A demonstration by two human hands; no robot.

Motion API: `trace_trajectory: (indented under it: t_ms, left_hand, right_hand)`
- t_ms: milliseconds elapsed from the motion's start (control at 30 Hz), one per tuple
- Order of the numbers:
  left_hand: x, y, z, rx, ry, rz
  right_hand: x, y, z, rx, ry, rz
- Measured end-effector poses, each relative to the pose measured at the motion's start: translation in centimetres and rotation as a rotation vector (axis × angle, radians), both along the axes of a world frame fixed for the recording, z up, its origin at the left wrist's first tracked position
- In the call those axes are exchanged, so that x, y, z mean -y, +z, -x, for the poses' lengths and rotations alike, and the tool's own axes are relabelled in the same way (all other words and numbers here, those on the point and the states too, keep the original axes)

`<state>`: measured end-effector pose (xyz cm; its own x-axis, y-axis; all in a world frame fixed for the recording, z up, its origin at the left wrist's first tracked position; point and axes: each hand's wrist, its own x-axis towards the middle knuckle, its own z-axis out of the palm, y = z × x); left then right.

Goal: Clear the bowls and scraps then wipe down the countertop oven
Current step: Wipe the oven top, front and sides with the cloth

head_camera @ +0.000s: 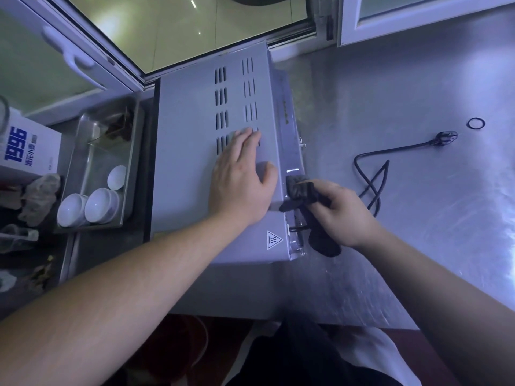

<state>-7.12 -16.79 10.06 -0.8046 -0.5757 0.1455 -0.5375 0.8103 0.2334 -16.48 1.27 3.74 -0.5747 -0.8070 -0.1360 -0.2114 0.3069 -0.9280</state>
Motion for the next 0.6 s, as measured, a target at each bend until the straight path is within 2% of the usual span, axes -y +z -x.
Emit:
trace_trajectory:
  t_ms: [100, 200, 433, 600]
  left_hand:
    - [0.1, 0.0, 0.0, -0.002, 0.003, -0.004]
    - [-0.1, 0.0, 0.0, 0.007, 0.012, -0.017]
    - [0.1, -0.2, -0.1, -0.004, 0.008, -0.018]
    - [0.0, -0.4, -0.2, -0.007, 0.005, -0.022]
  right_hand:
    - [0.2, -2.3, 0.1, 0.173, 0.020, -0.164]
    - [0.3, -3.7, 0.2, 0.278, 0.006, -0.189]
    - [0.7, -2.3, 0.8, 0.292, -0.037, -0.071]
    - [1.8, -3.9, 0.9, 0.159, -0.039, -0.300]
